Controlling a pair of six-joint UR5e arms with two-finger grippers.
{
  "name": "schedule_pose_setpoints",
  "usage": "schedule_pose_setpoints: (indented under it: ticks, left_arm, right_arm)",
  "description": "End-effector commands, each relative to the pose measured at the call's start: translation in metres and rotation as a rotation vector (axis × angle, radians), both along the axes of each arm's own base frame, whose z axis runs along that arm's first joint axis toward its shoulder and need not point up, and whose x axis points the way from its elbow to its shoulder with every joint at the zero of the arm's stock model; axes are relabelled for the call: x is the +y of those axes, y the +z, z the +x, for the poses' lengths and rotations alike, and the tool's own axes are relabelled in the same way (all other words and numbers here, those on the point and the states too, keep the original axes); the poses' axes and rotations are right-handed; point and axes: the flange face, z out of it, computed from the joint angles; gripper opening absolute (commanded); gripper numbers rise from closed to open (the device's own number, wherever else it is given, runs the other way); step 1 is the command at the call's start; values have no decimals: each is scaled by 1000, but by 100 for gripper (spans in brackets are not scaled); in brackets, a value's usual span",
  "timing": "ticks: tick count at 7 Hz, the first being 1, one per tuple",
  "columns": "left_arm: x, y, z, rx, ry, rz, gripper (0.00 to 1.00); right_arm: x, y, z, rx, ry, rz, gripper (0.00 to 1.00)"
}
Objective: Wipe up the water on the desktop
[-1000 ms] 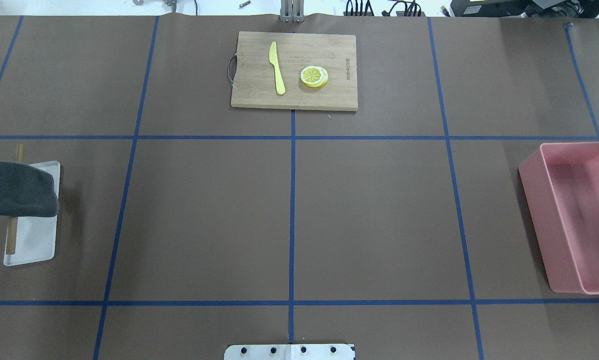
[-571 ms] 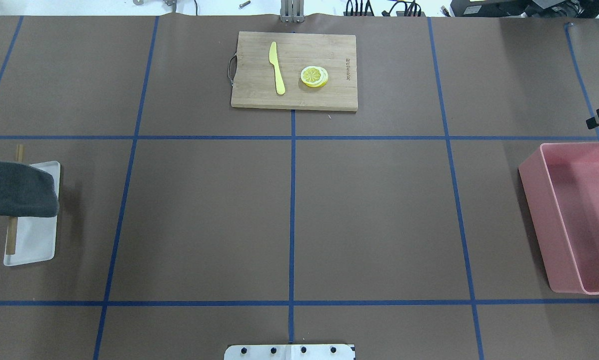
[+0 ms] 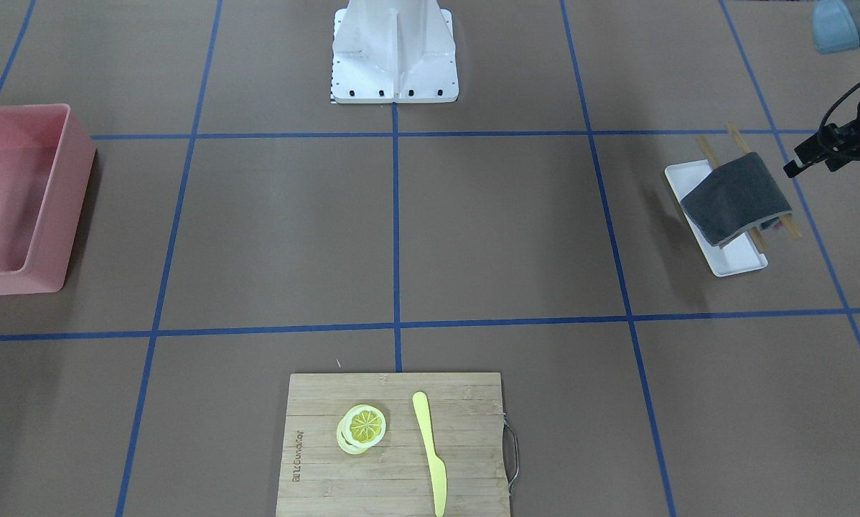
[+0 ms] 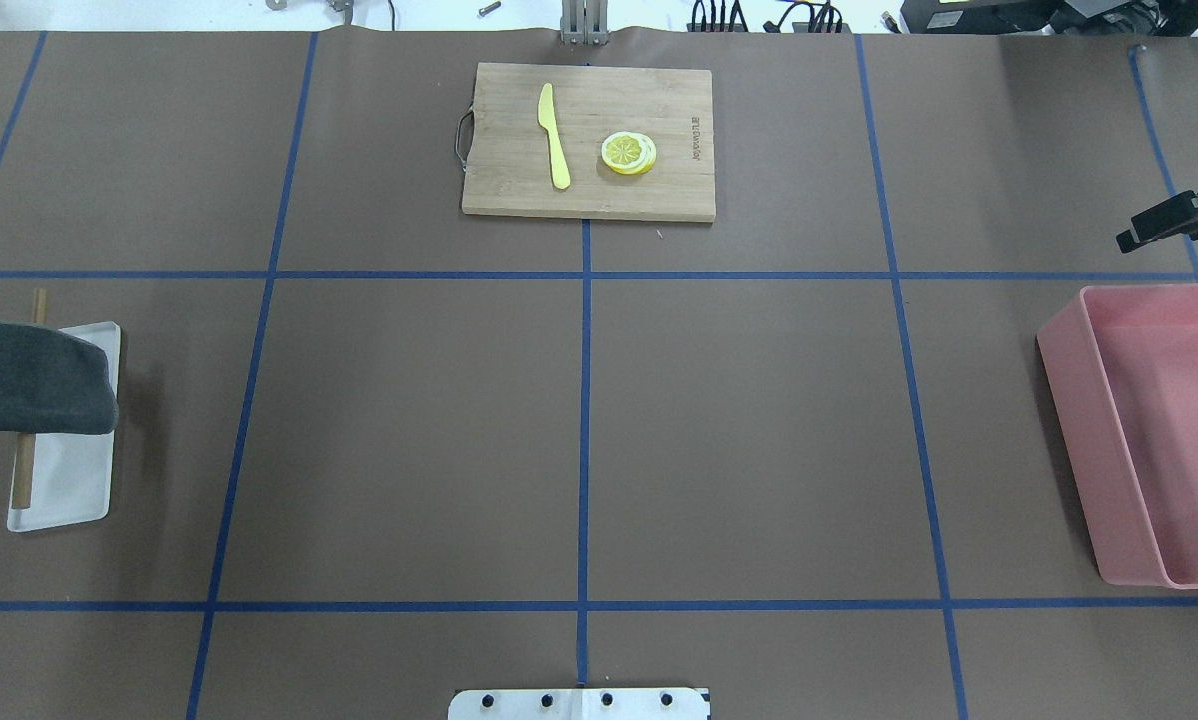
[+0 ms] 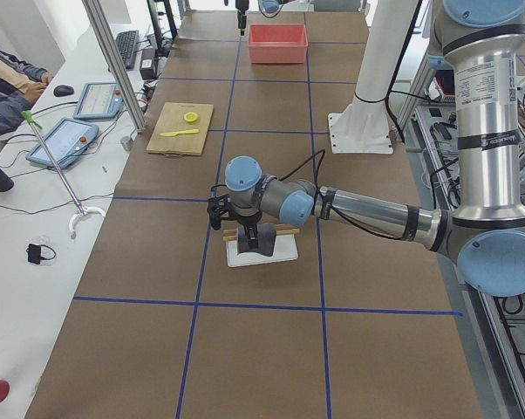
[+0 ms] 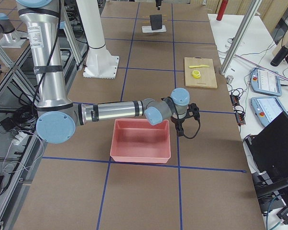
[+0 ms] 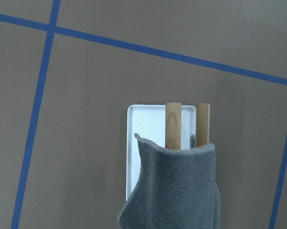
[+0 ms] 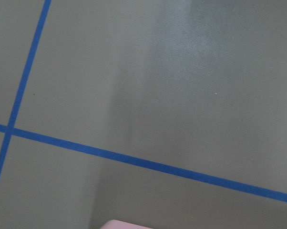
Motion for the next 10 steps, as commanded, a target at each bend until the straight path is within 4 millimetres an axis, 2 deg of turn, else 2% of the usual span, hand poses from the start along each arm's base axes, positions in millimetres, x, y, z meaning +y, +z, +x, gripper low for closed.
schedule_pose_setpoints:
  ticks: [1,6,7,9,10]
  left_arm:
    - [-4,0,23,0,26,-21,89]
    - [-7,22,26,0,25,-26,69]
    - [-7,22,26,1,23,-27,66]
    - [-7,19,27,10,24,-31,52]
    - [-7,19,27,12,25,-32,51]
  right_arm:
    - [-11,-18,-33,1,-49,5,100]
    - [-9,-16,-44,4,-65,2,100]
    - [-10,-15,-44,3,-66,0,100]
    - [-10,-15,-44,3,-66,0,100]
    - [-10,-15,-43,3,-65,-2,100]
